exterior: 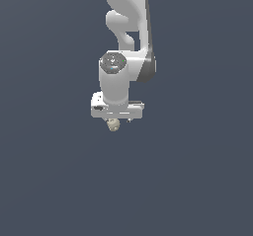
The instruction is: Pick up the object and move it to a goal position.
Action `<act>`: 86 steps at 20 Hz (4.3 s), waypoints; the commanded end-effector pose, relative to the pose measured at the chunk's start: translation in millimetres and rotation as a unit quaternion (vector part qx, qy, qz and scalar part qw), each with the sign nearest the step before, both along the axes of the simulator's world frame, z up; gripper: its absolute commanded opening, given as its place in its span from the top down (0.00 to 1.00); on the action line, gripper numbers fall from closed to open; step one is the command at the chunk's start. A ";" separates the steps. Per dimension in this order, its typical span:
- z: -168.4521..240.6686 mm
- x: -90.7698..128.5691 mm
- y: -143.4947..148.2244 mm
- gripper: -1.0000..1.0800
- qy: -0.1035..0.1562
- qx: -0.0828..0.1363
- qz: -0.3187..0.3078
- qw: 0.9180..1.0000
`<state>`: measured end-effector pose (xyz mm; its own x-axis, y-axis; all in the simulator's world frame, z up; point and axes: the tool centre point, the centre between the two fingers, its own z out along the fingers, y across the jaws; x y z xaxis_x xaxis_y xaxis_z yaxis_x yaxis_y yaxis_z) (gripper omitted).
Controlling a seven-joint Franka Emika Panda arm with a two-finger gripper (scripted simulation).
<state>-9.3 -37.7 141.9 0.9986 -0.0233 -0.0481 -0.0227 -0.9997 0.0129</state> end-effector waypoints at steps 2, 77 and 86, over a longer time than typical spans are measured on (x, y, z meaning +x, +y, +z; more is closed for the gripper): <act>0.2 0.1 -0.4 0.04 0.000 0.000 0.000 1.000; -102.2 -50.9 -28.0 1.00 -0.022 0.012 0.273 0.962; -100.9 -50.5 -26.9 1.00 -0.022 0.012 0.273 0.962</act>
